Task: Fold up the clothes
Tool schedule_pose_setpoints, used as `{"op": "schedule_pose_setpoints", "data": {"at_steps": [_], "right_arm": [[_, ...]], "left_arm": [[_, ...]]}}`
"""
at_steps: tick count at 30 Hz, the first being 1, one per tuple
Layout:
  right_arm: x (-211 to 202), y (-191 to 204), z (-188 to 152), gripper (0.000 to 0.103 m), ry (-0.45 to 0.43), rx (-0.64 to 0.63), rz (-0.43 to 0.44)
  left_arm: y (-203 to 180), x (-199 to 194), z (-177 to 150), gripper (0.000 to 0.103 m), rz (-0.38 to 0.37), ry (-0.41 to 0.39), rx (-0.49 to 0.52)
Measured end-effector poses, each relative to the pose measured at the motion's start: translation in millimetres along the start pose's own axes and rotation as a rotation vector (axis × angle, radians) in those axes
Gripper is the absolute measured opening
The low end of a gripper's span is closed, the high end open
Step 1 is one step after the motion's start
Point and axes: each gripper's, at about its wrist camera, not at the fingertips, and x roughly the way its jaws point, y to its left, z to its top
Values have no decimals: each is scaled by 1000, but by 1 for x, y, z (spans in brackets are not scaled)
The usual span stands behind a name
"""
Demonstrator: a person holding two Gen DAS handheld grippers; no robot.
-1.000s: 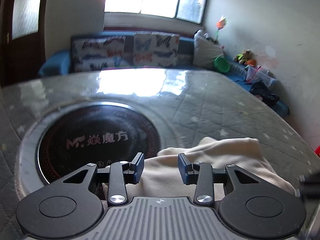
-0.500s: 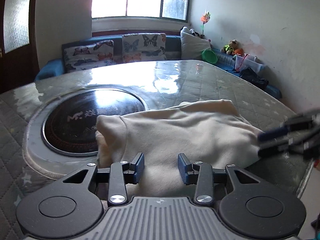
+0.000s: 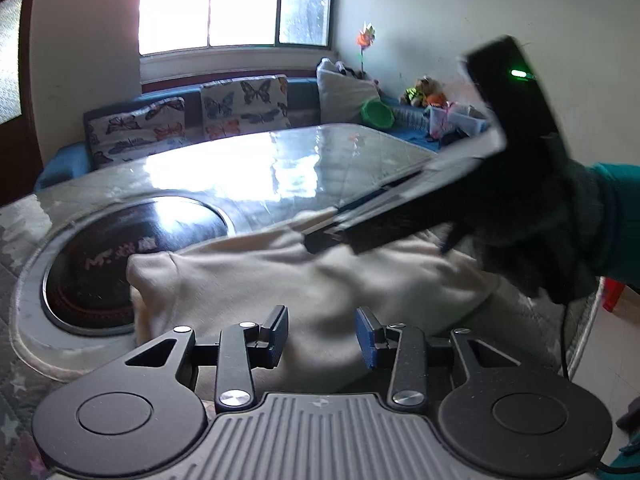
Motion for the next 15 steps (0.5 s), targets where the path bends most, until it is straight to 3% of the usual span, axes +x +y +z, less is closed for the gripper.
{"op": "schedule_pose_setpoints", "data": {"at_steps": [15], "right_arm": [[38,-20,18,54,30,48,-66]], "left_arm": [[2,1,-13,41,-14,35,-7]]}}
